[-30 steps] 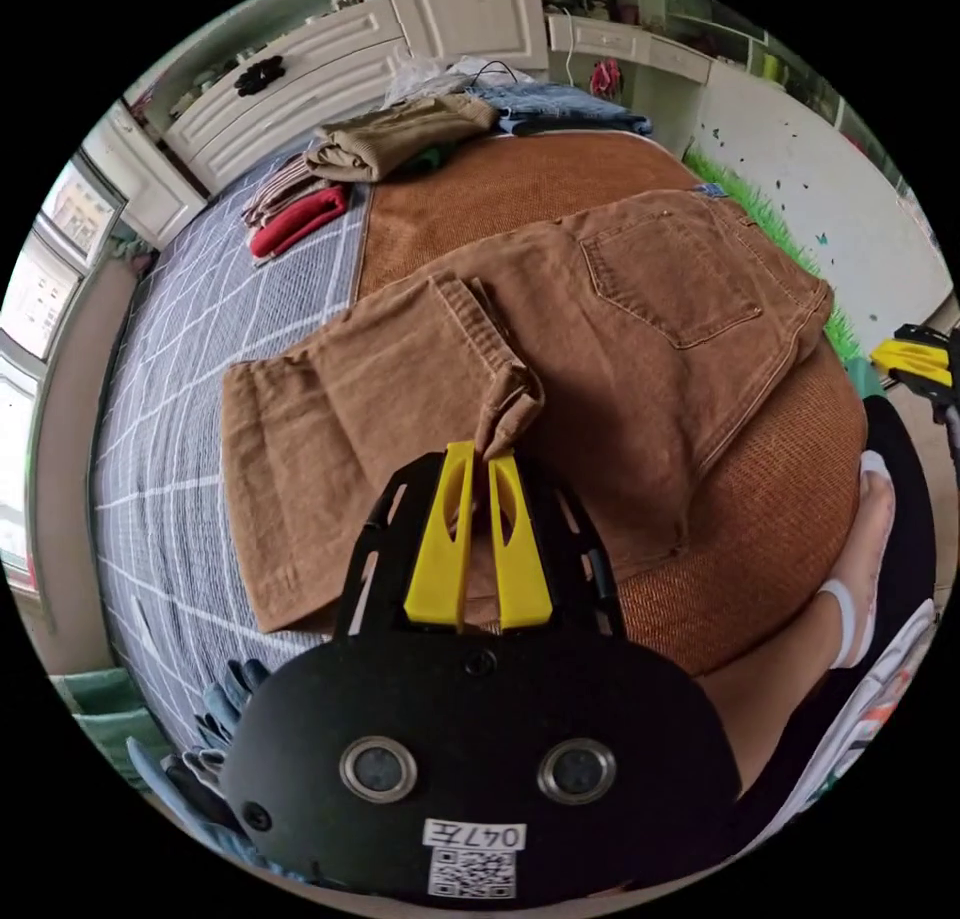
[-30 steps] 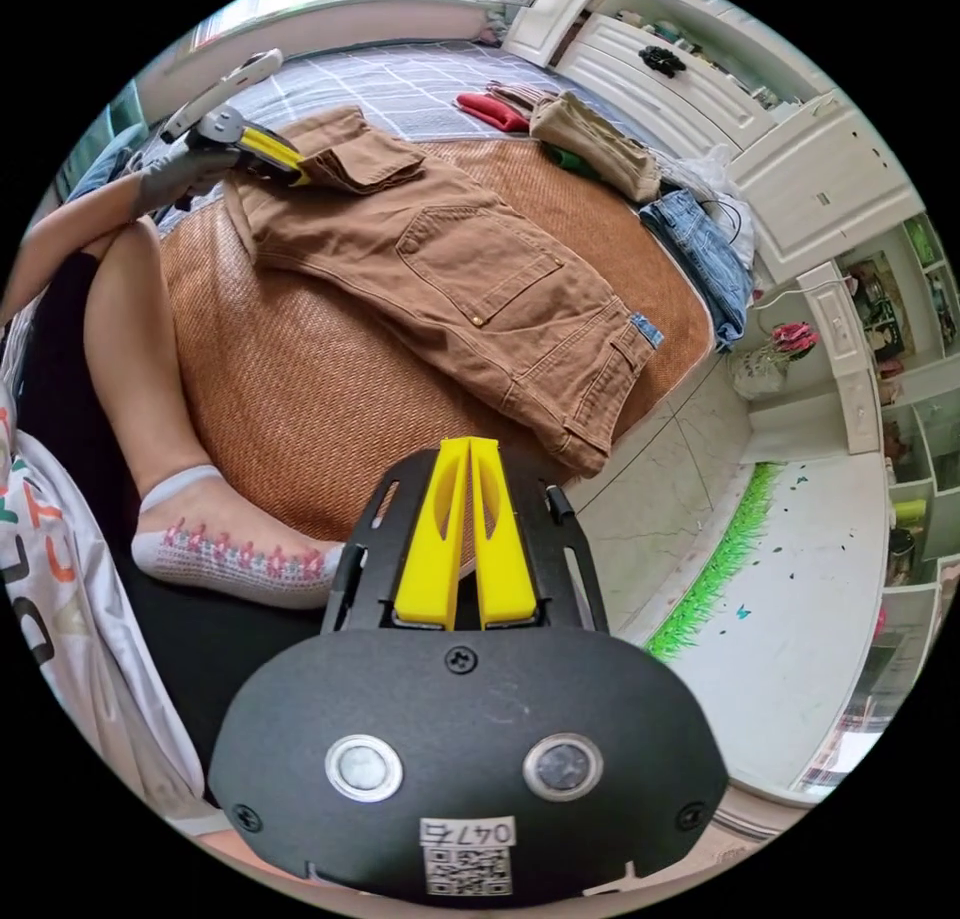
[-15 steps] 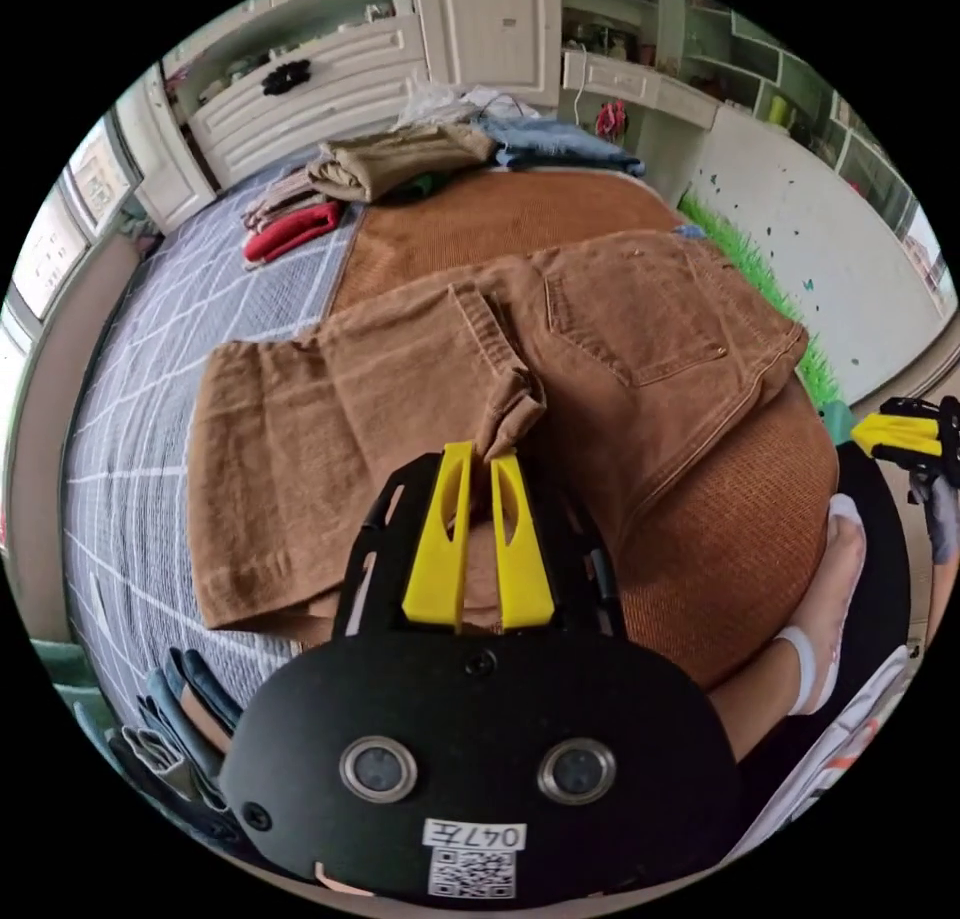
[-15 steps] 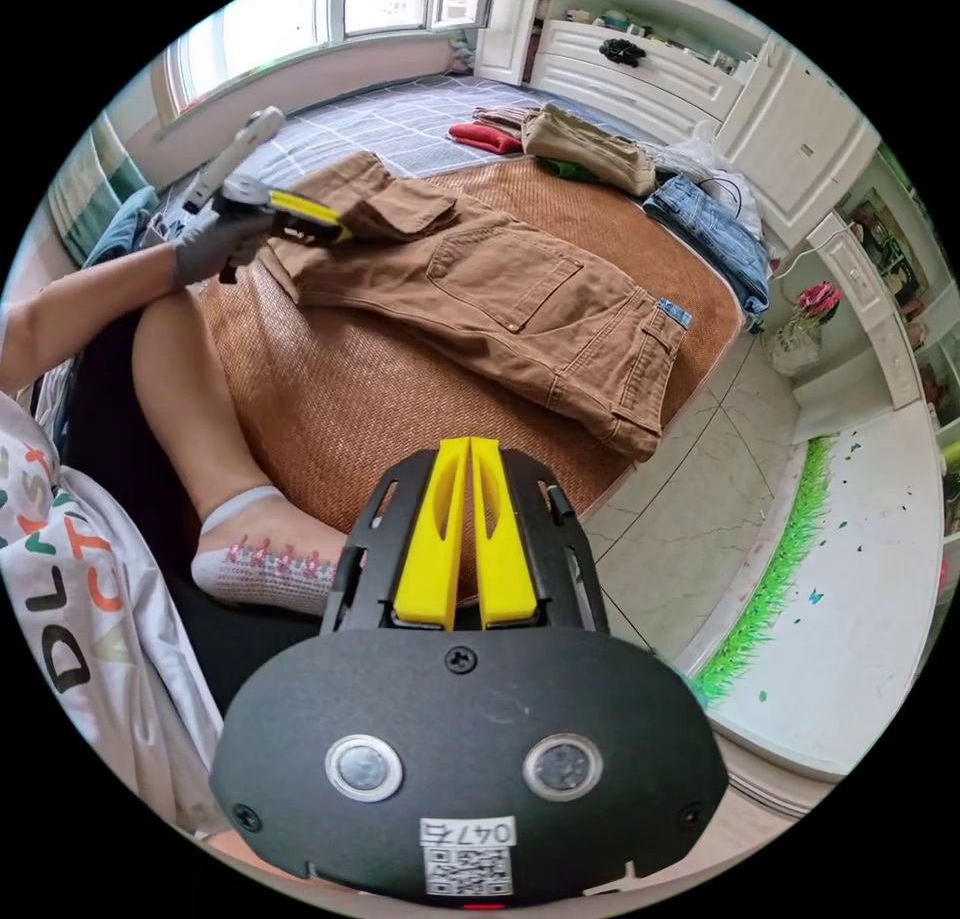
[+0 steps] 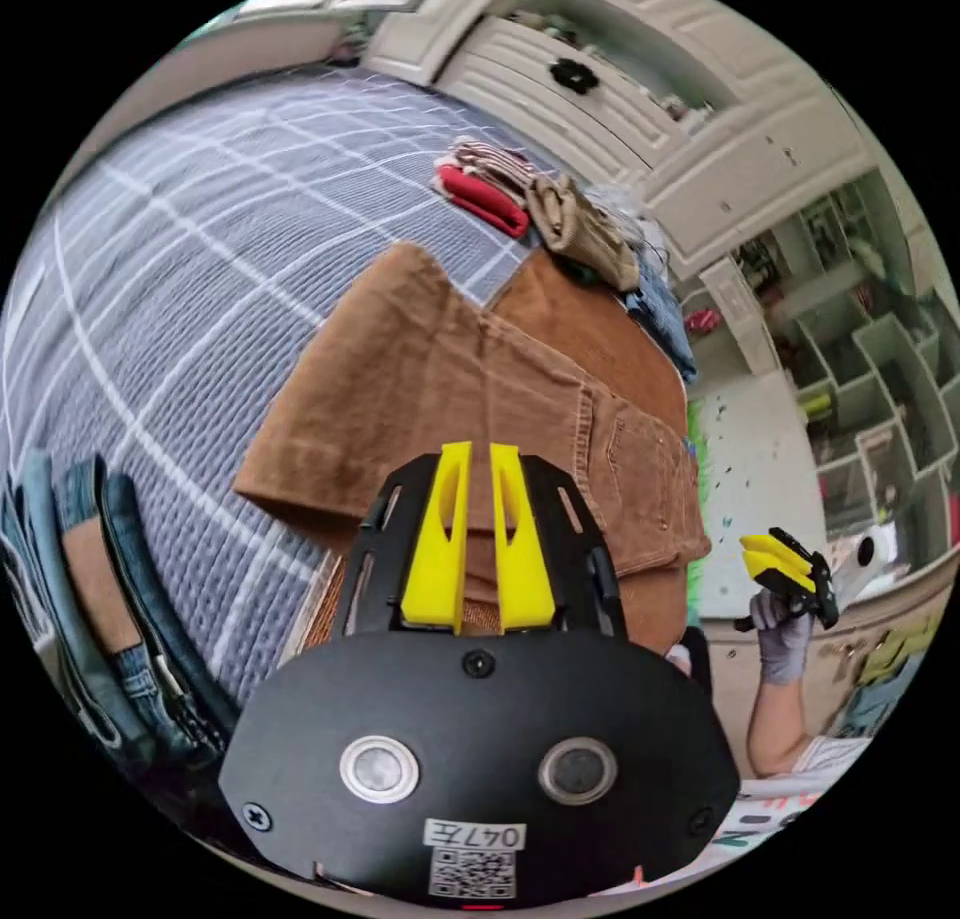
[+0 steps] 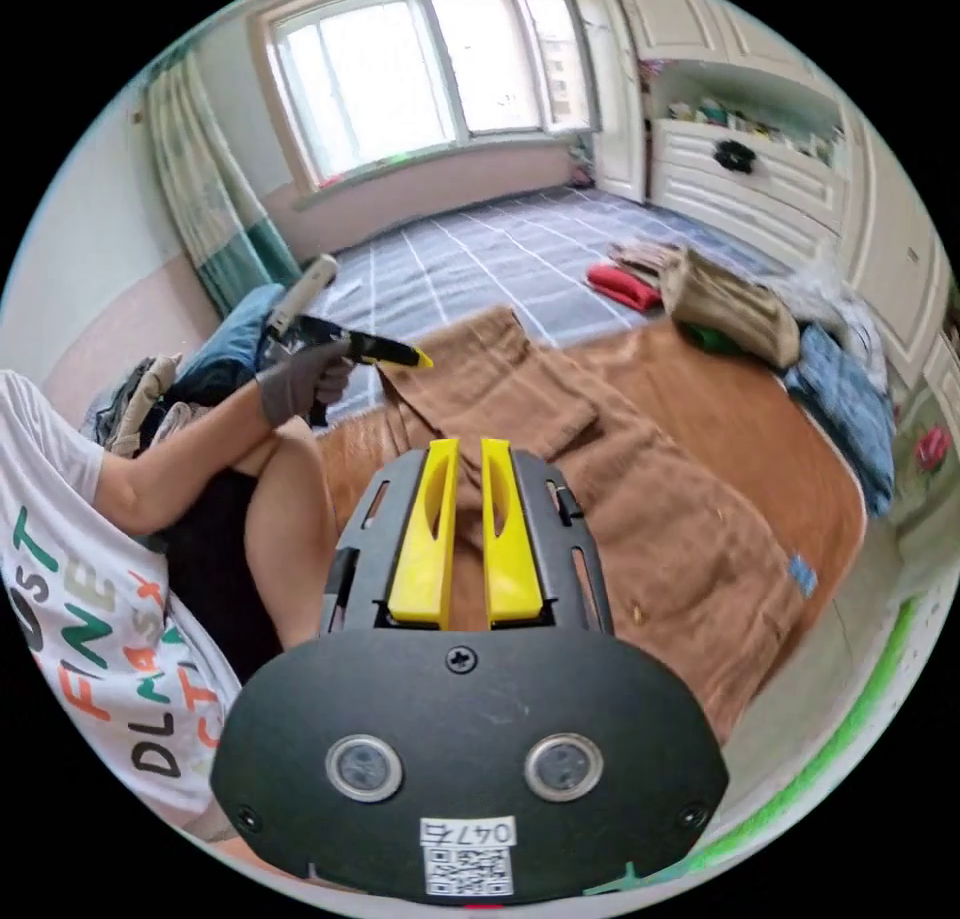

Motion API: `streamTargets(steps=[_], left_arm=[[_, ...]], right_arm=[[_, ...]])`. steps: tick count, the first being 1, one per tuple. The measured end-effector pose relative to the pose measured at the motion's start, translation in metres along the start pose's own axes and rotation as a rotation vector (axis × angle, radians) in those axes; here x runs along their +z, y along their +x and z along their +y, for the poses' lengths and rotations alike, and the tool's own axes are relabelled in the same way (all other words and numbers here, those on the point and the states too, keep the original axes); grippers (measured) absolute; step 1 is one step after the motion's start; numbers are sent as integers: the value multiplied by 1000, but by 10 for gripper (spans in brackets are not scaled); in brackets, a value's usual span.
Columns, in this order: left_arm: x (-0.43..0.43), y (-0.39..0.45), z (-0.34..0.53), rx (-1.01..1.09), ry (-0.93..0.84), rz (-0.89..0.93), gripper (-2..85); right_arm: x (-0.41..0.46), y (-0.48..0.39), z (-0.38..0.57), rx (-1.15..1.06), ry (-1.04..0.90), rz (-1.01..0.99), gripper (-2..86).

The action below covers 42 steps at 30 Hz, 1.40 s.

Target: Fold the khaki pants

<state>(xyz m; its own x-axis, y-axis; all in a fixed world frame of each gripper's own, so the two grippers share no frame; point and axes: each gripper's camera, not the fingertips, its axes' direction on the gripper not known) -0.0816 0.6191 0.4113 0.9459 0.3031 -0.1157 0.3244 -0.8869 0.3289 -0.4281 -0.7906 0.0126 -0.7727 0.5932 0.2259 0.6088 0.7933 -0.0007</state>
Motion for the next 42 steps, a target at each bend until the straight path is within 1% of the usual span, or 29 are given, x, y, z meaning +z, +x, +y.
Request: streamTargets(steps=[2,4,7,10,16,18,19,21,22,24,25,26,27,28,29,30,31,32,33,35,36,37,38,41,42], left_arm=[[-5,-63,7,-114,38,95,3],[-6,-91,7,-153,53,102,-5],[5,-129,9,-222,38,59,-9],[21,-169,18,-305,12,106,-10],[21,-240,50,-437,57,160,-10],[26,-261,61,-485,66,192,-10],[29,-274,69,-519,75,213,-10],[33,-291,80,-565,86,239,-10],[36,-297,86,-581,84,243,-10],[37,-301,94,-581,88,238,-10],[37,-303,100,-575,90,239,-10],[36,-306,107,-575,97,249,-10],[36,-308,110,-577,101,256,-10],[35,-310,118,-581,110,268,-10],[34,-310,126,-584,121,273,-10],[33,-310,129,-584,124,273,-10],[32,-309,136,-585,133,276,-10],[32,-308,142,-579,146,295,-10],[32,-307,145,-575,148,307,-10],[36,-304,155,-566,136,335,-10],[36,-304,157,-565,137,338,-10],[35,-302,162,-561,145,341,-10],[33,-299,166,-555,154,335,-10],[26,-292,177,-533,178,303,-10],[25,-291,180,-531,184,300,-10]], right_arm=[[25,-14,-63,-124,48,-33,-4],[52,-27,-110,-214,58,-33,-7],[117,-40,-184,-286,-3,0,-8],[189,-43,-241,-305,-88,44,-7],[312,-25,-314,-231,-223,130,-7],[349,-15,-325,-194,-295,116,-6],[376,-9,-327,-174,-367,83,-6],[382,0,-323,-125,-320,36,-7],[382,11,-320,-55,-311,-14,-9],[373,22,-313,9,-303,-88,-9],[356,26,-304,36,-296,-89,-7],[321,23,-285,36,-186,-108,-3],[300,22,-272,42,-122,-118,2],[257,19,-240,63,-18,-119,11],[213,18,-202,87,63,-88,24],[192,18,-180,103,97,-57,31],[150,22,-134,160,144,30,49],[111,31,-84,257,176,126,67],[92,38,-57,321,189,170,76],[26,71,55,633,195,342,104],[13,78,82,705,192,379,109],[-12,90,133,856,192,428,120],[-30,99,176,993,206,441,128],[-44,107,243,1215,269,384,140],[-41,109,250,1248,280,359,141]])
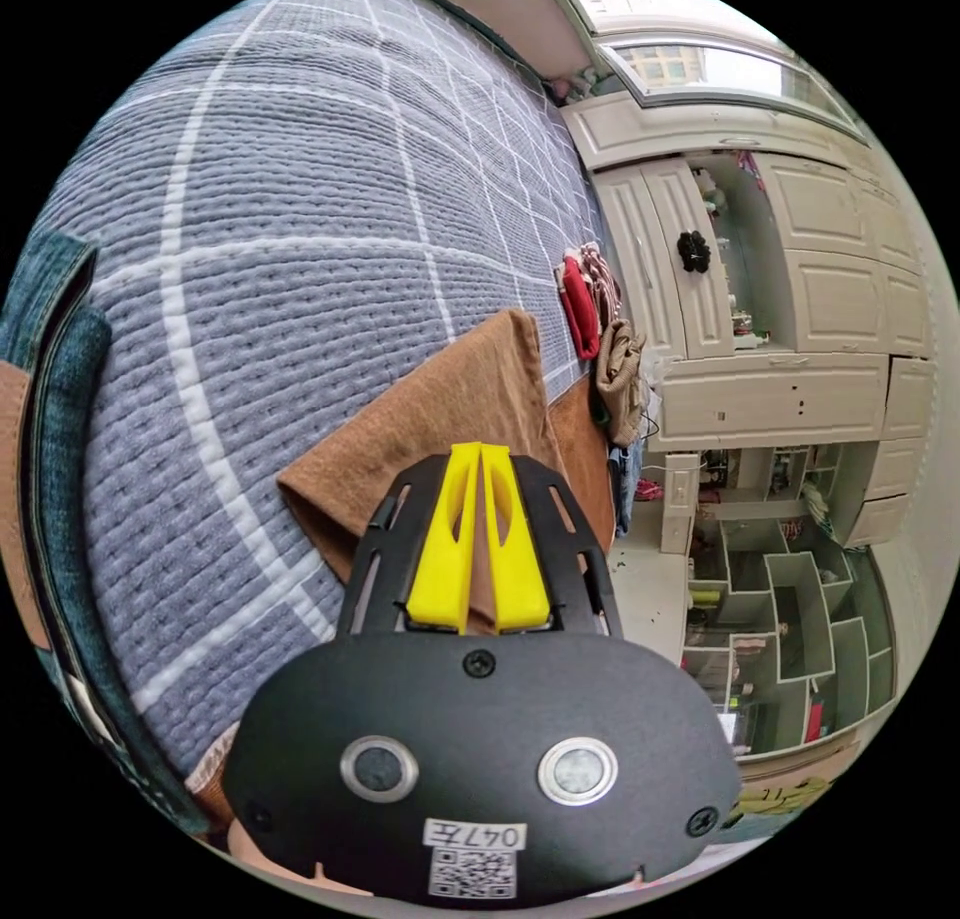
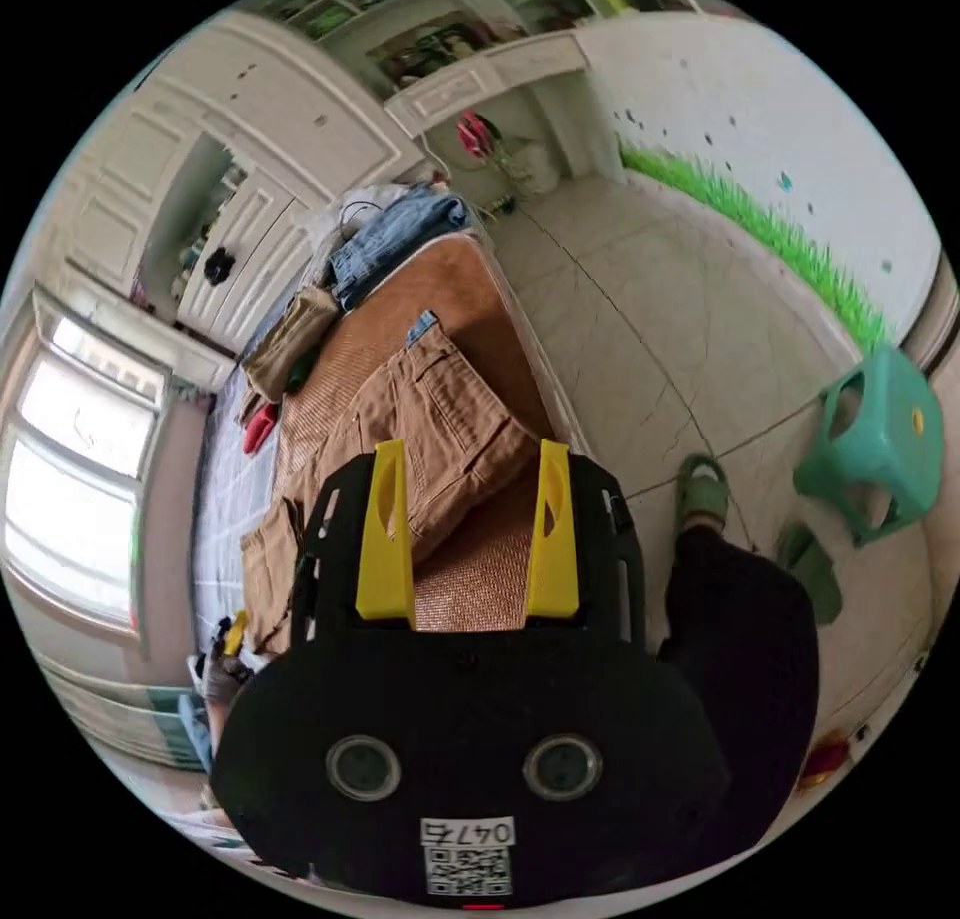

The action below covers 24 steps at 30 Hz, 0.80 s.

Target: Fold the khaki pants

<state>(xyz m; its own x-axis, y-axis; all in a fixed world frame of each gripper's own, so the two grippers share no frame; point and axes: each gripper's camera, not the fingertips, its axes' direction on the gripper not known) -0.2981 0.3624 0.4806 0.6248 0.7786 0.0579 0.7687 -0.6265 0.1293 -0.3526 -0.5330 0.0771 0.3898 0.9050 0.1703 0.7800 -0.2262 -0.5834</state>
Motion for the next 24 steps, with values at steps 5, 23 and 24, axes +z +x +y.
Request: streamTargets(steps=[5,23,24], left_arm=[[-7,-26,29,-63,8,-2,-10],[-96,-47,135,-170,404,-14,-9],[-100,-49,139,-179,424,-16,-8]], right_arm=[[59,36,15,245,-136,-104,74],[35,-517,174,-985,-113,-536,5],[49,-531,189,-1000,-142,-552,5]])
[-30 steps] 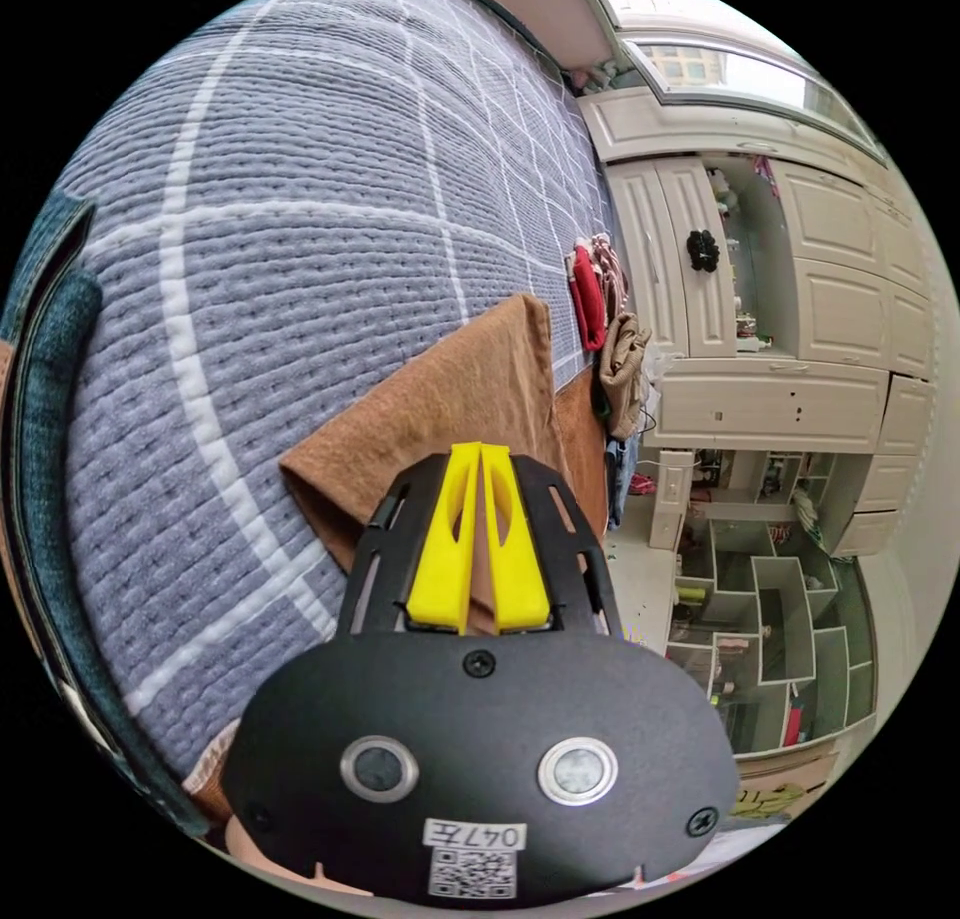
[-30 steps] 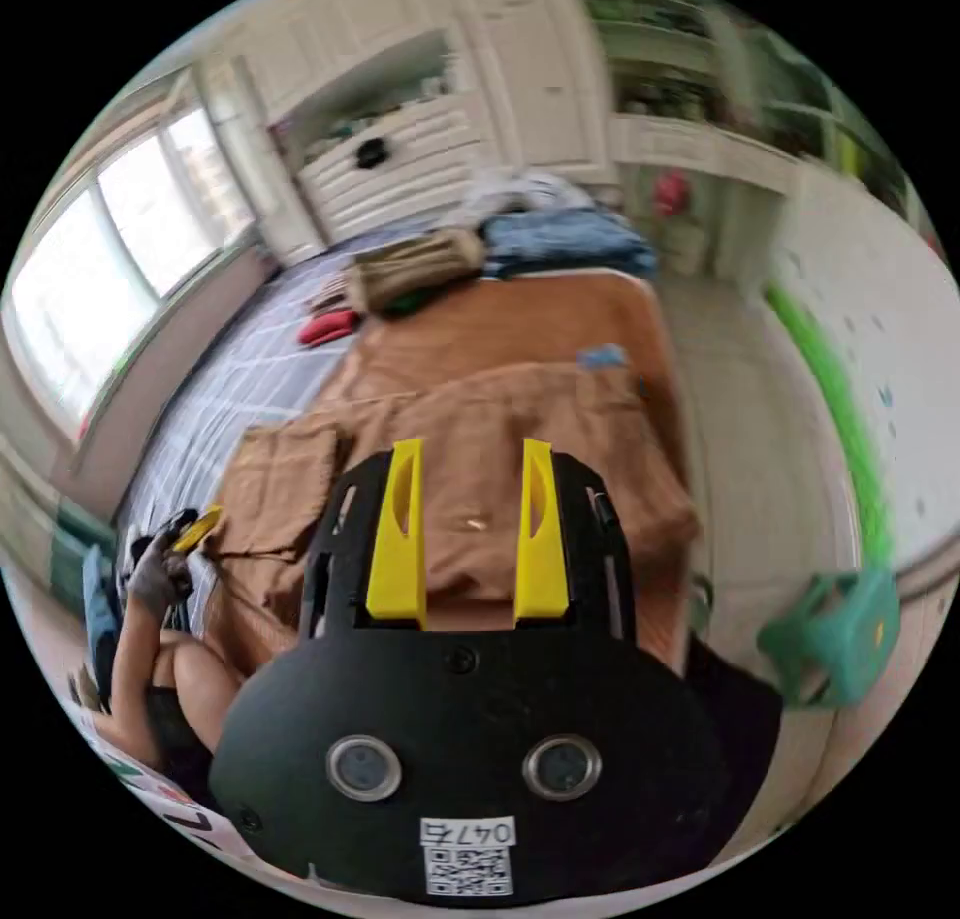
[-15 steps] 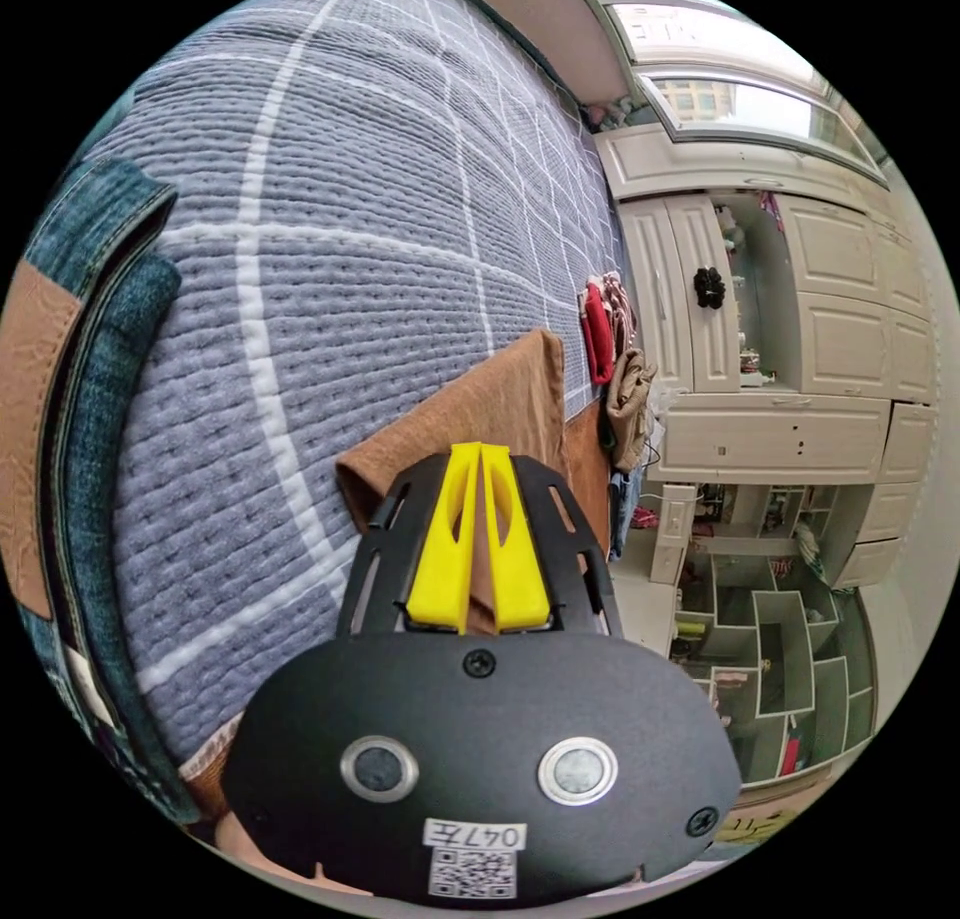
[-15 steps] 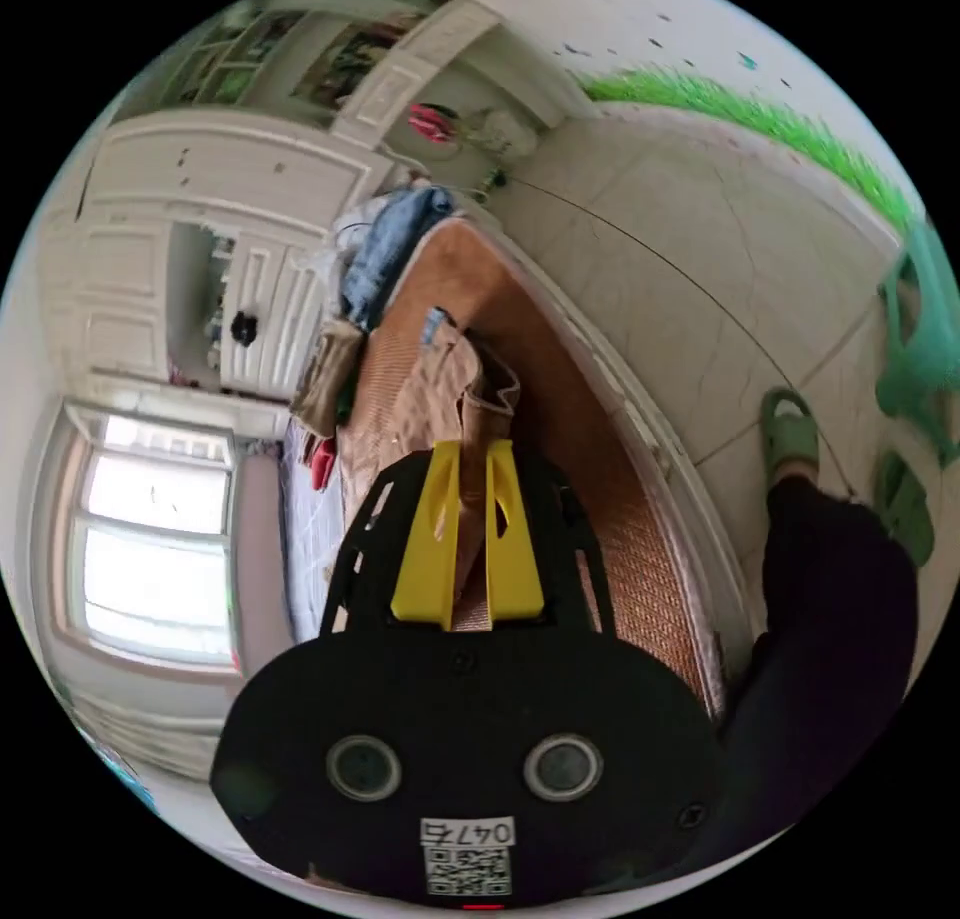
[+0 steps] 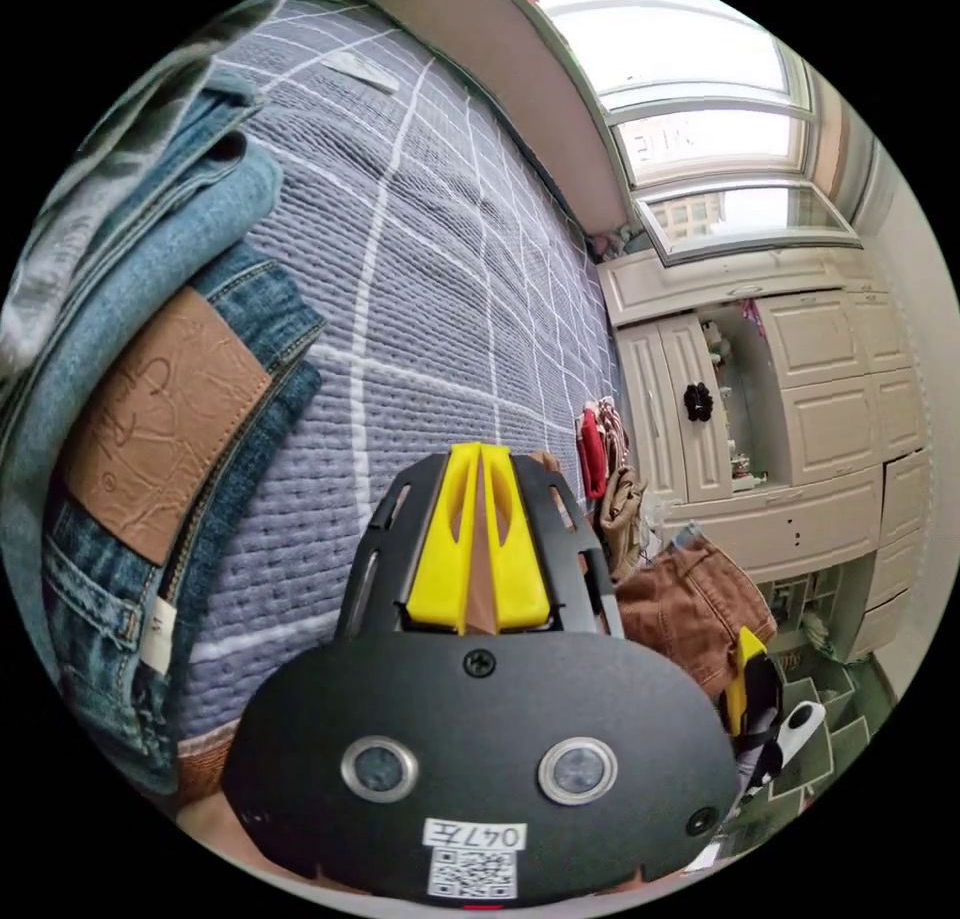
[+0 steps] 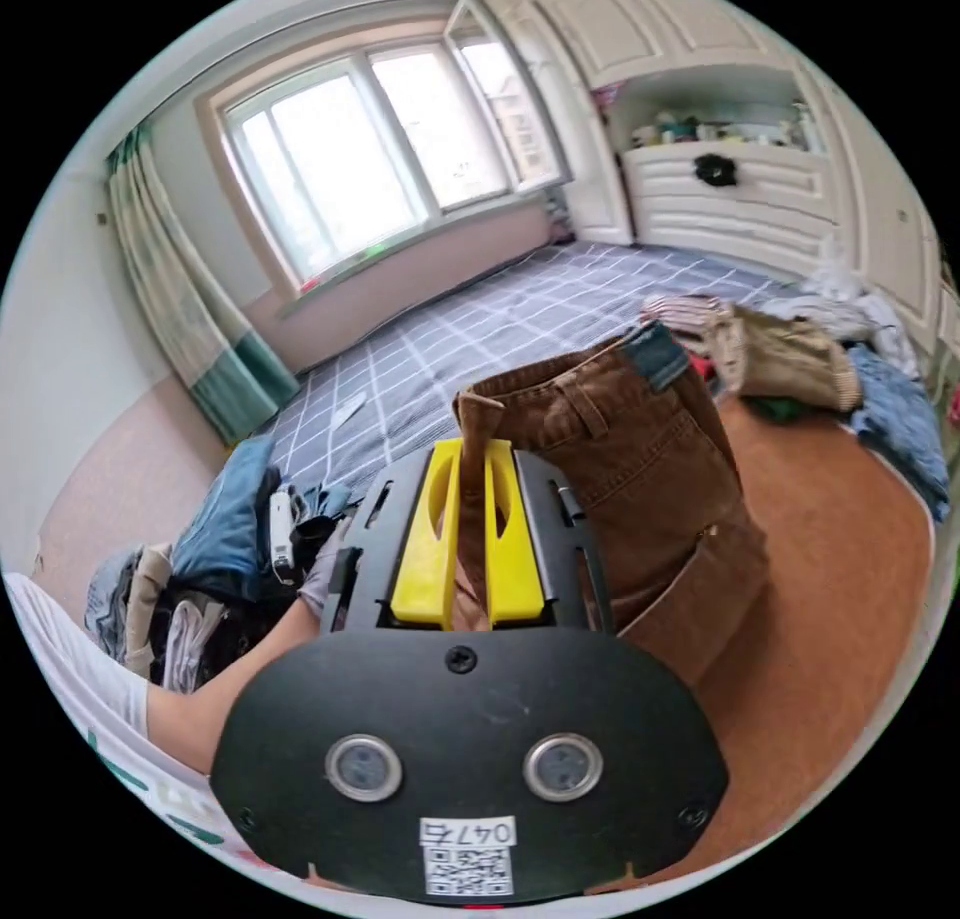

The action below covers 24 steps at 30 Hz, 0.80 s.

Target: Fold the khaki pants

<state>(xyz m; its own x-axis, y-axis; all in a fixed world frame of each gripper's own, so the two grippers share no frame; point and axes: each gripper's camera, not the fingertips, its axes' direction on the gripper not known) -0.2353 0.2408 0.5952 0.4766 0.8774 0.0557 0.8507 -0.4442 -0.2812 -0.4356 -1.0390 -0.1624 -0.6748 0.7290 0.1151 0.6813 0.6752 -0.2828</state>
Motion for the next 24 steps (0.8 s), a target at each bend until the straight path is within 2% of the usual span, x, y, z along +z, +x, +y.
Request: streamTargets(steps=[3,5,7,10,15,18,20,21,24], left_arm=[[-21,-12,8,-34,62,16,-1],[-28,-19,14,-49,72,32,20],[-29,-24,18,-65,66,41,38],[-29,-31,25,-104,61,71,57],[-22,-26,35,-106,58,112,80],[-12,-35,38,-149,24,121,111],[2,-44,38,-188,-33,131,140],[6,-46,38,-199,-53,135,146],[25,-51,38,-223,-141,170,161]], right_arm=[[124,-38,12,-22,-149,-101,5],[225,-50,42,24,-409,-136,5],[256,-46,64,131,-418,-224,5],[244,-40,69,244,-298,-285,5],[204,-51,48,247,-27,-309,11],[239,-72,45,199,-95,-310,47],[286,-81,60,167,-291,-436,88],[290,-81,64,172,-306,-484,91],[247,-68,86,180,-142,-487,93]])
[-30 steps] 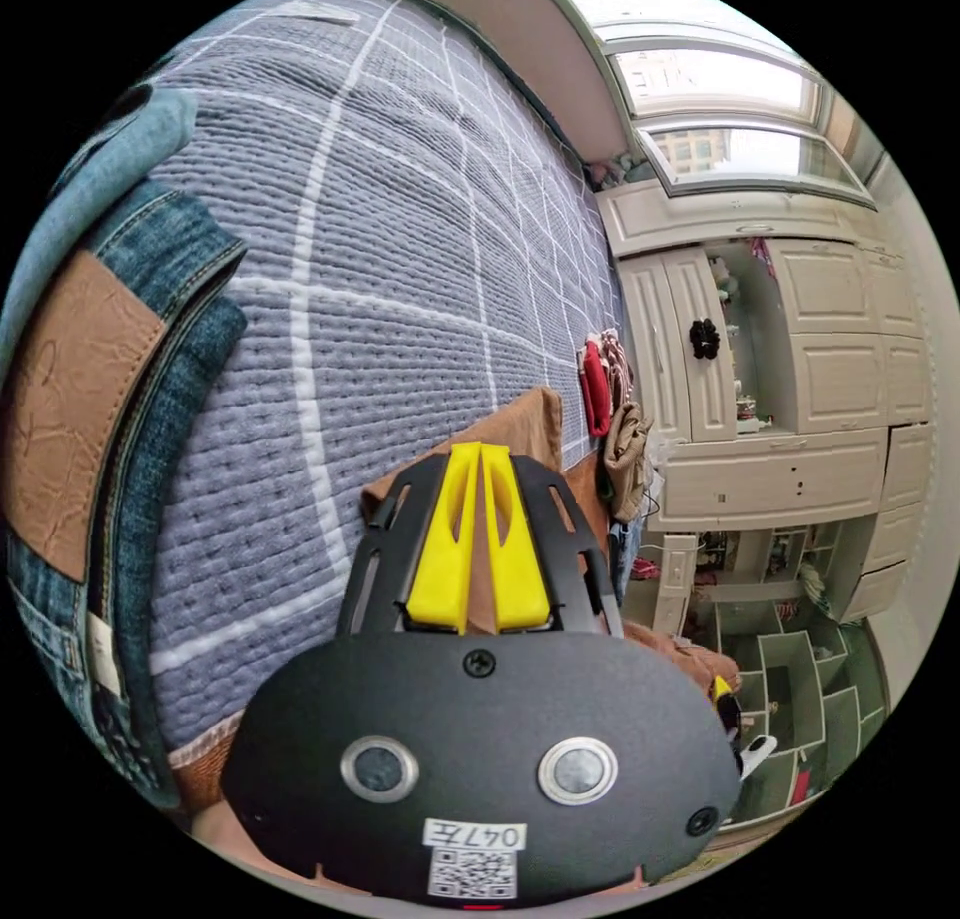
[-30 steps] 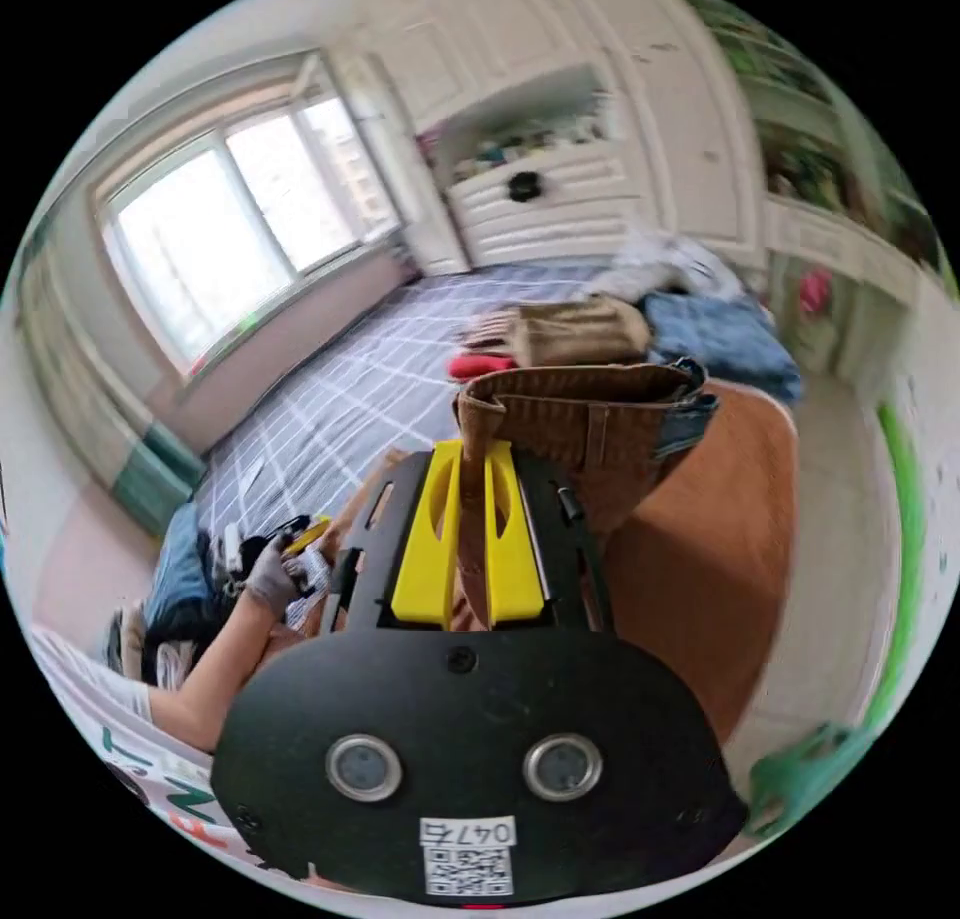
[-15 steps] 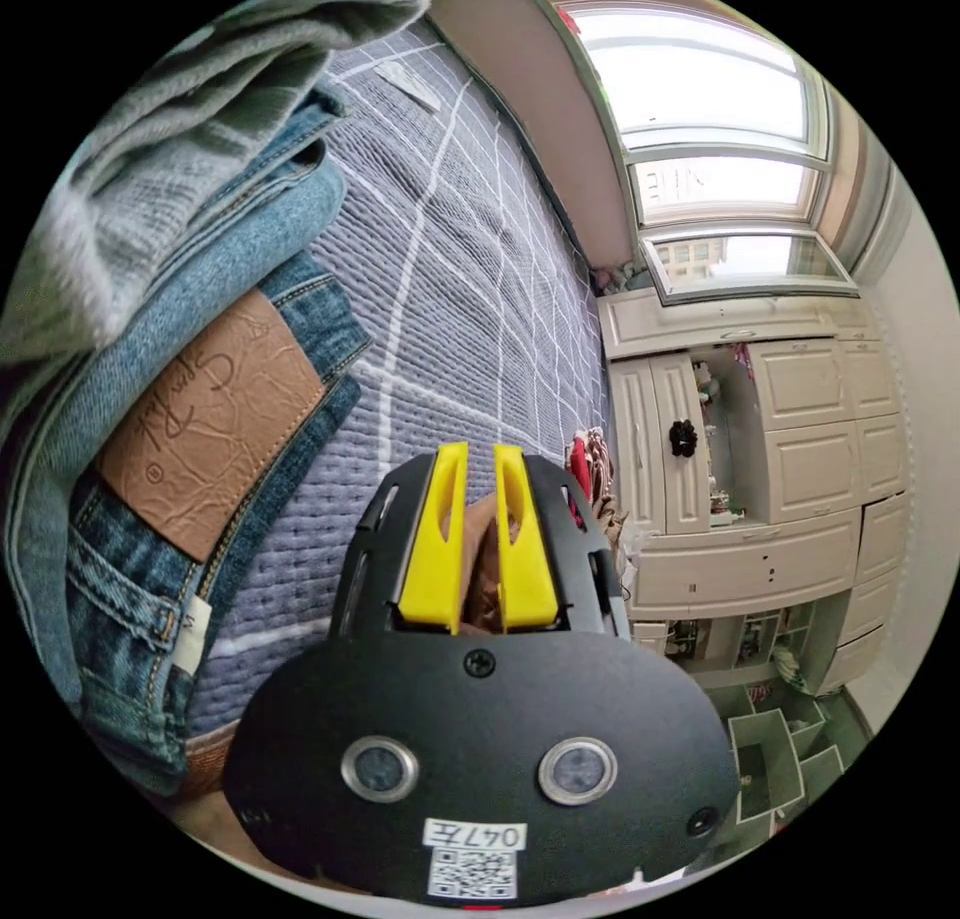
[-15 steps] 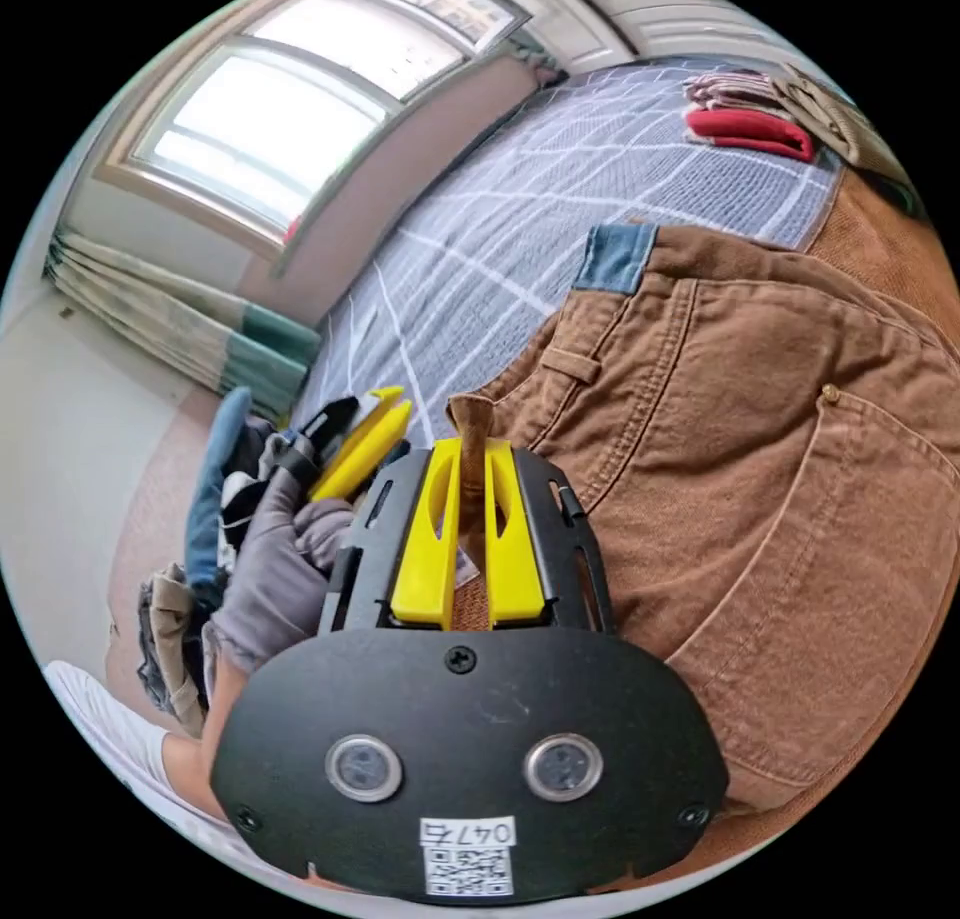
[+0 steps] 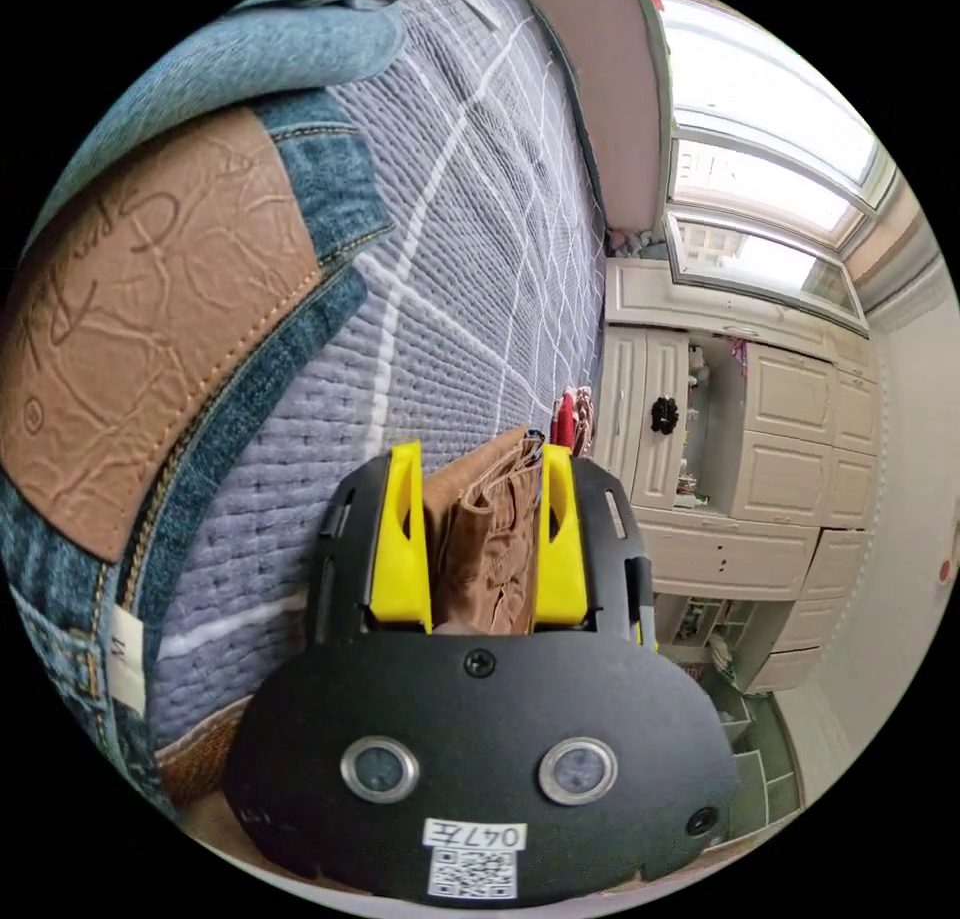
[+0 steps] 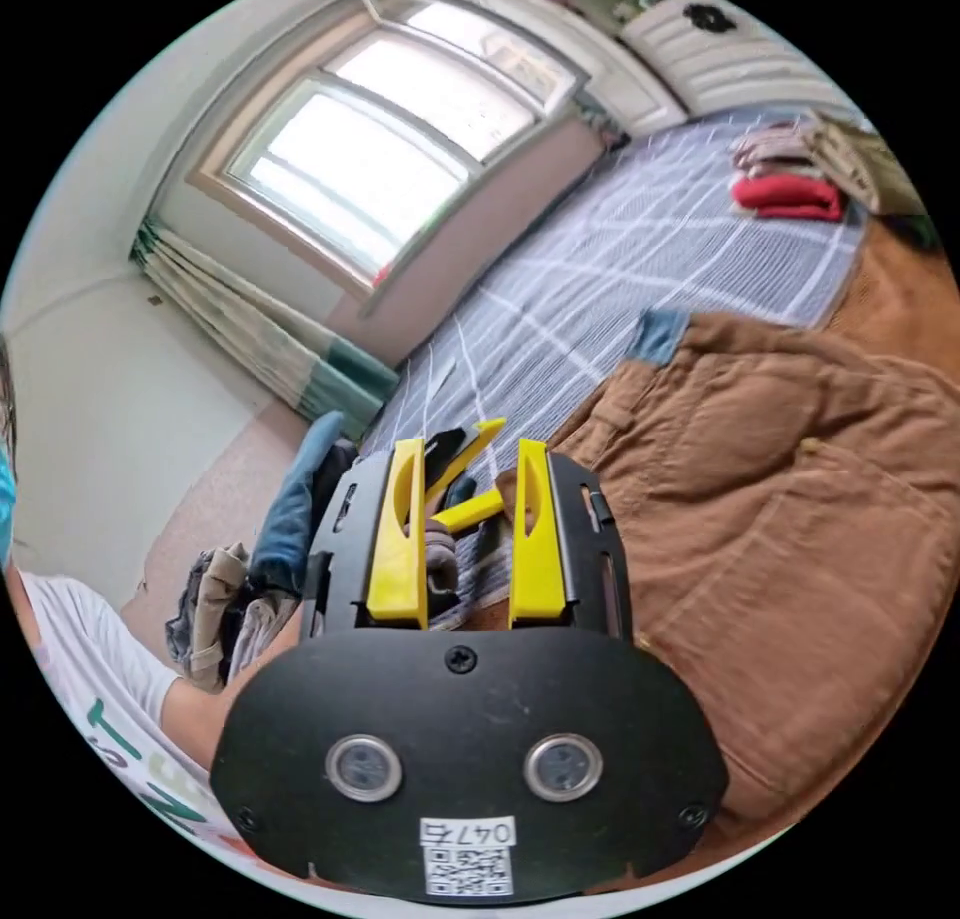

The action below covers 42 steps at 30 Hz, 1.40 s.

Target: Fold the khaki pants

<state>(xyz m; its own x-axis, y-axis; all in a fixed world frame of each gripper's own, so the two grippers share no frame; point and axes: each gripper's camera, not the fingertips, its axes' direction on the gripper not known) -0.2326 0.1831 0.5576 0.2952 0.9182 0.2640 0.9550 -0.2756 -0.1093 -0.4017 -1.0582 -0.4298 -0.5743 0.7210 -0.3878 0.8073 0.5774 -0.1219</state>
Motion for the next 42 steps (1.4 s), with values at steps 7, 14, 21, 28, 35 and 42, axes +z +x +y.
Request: streamTargets(steps=[7,14,21,28,35,42], left_arm=[[23,35,1,120,-88,-121,153],[33,58,-4,177,-95,-212,156],[39,43,-24,102,-88,-140,147],[46,42,-49,50,-83,-78,139],[41,76,-78,128,-15,-172,135],[74,82,-116,106,-108,-139,134]], right_arm=[[-180,50,94,164,350,522,148],[-173,164,170,454,313,302,164],[-143,216,220,478,433,-51,120],[-138,229,237,441,327,-125,129],[-142,260,239,442,281,-162,120],[-135,283,217,440,216,-175,127]])
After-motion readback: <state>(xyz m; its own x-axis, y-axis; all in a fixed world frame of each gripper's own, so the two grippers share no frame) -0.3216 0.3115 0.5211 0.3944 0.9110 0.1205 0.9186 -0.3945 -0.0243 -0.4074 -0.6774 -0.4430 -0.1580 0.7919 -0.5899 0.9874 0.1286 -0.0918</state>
